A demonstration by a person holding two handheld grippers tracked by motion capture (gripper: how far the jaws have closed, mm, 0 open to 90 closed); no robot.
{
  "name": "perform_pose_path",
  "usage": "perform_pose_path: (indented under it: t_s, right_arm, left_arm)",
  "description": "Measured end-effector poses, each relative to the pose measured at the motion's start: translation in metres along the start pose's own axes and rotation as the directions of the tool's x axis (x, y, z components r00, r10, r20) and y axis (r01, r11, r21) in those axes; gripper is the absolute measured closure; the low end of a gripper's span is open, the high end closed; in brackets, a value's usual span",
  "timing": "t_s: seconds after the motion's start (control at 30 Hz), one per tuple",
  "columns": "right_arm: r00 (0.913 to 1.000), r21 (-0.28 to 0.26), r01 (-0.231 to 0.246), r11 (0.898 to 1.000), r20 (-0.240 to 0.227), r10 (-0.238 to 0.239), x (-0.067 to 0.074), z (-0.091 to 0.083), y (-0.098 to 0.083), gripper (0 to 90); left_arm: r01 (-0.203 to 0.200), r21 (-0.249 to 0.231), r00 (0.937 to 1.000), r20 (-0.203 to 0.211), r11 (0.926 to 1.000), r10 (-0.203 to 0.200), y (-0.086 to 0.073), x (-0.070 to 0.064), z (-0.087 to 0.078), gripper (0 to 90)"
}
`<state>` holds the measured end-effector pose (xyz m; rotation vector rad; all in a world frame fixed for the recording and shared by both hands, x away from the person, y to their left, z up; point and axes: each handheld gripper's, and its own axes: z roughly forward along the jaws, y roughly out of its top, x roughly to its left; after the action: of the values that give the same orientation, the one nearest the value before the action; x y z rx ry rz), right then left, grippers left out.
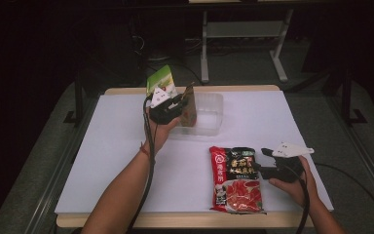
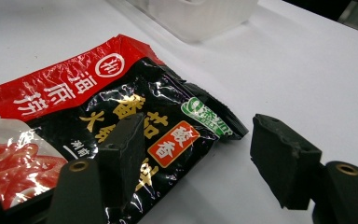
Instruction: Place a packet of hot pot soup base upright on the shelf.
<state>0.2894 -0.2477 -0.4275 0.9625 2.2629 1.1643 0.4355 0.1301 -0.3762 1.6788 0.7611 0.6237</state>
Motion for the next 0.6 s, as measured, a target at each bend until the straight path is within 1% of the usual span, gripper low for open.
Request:
perform_pose_path:
  t_s: [0.07,0.13,0.23,0.3,0.37,0.43,0.47,0.53,0.6]
  right_arm:
    - [1.0000,0.001,0.000,1.000,0.000,0.000,0.000,0.000,0.000,34.7]
    - [1.0000,-0.001,-0.003,1.000,0.000,0.003,0.000,-0.001,0.000,34.7]
    - [1.0000,0.002,-0.001,1.000,0.002,0.001,0.001,-0.002,-0.001,34.7]
    - [1.0000,0.004,-0.005,1.000,0.003,0.005,0.000,-0.002,-0.001,34.7]
    - [1.0000,0.006,-0.007,1.000,0.005,0.007,0.000,-0.002,-0.002,34.7]
    - [1.0000,0.009,-0.005,1.000,0.006,0.005,0.000,-0.001,-0.002,34.7]
    - [1.0000,0.012,-0.004,1.000,0.006,0.004,0.000,0.000,-0.002,34.7]
    - [1.0000,0.019,-0.003,1.000,0.006,0.003,0.001,0.000,-0.002,34.7]
    - [1.0000,0.021,0.002,1.000,0.005,-0.002,0.001,0.001,-0.002,34.7]
  left_arm:
    - [-0.020,0.006,0.9998,-0.001,0.9998,0.020,-0.001,-0.001,-0.004,65.7]
    - [-0.041,0.016,0.9991,0.015,0.9990,0.041,-0.001,-0.002,-0.008,63.7]
    - [-0.091,0.033,0.9957,0.020,0.9953,0.091,-0.003,-0.005,-0.017,58.7]
    - [-0.113,0.040,0.9934,0.026,0.9929,0.112,-0.005,-0.007,-0.023,55.9]
    - [-0.117,0.039,0.9928,0.031,0.9923,0.116,-0.008,-0.008,-0.029,52.2]
    - [-0.132,0.044,0.9908,0.037,0.9903,0.130,-0.009,-0.008,-0.034,51.8]
    - [-0.135,0.046,0.9903,0.041,0.9898,0.133,-0.010,-0.008,-0.036,51.6]
    - [-0.130,0.051,0.9901,0.061,0.9903,0.126,-0.012,-0.007,-0.041,49.0]
    - [-0.141,0.056,0.9882,0.068,0.9883,0.138,-0.014,-0.008,-0.046,48.0]
